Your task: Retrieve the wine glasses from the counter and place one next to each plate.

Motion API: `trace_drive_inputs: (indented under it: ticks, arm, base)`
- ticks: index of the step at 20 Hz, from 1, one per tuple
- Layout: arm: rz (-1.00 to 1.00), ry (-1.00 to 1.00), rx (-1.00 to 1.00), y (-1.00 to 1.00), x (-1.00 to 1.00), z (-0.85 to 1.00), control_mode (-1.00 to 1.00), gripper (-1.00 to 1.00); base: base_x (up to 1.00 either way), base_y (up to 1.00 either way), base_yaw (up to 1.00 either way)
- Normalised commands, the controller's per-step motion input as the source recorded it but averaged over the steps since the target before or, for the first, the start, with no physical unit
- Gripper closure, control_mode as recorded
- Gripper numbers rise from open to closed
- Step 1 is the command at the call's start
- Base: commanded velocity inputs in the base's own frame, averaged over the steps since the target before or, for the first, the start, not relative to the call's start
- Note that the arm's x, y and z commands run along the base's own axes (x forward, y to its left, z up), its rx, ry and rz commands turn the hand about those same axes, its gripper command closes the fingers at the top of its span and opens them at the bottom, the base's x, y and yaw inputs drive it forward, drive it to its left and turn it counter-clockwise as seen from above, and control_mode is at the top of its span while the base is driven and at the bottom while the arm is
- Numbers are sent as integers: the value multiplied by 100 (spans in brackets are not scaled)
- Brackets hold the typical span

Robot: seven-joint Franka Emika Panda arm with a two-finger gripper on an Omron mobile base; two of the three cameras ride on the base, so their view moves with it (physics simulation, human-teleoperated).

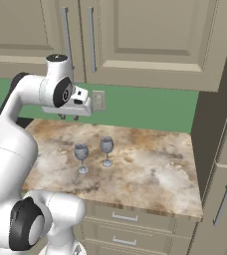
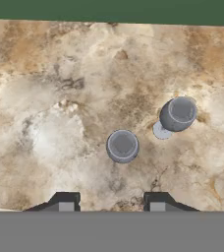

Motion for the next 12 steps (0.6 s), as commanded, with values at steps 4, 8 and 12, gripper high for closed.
trace_drive_inputs:
  ticks: [4, 8, 12]
  arm:
    - [0, -1, 0, 0, -10, 0, -100, -100]
    - [-1, -11, 0, -30, -71, 0, -100, -100]
    - [-29, -12, 11, -45, -75, 1, -100, -100]
  base:
    - [0, 0, 0]
    - [0, 0, 0]
    - [0, 0, 0]
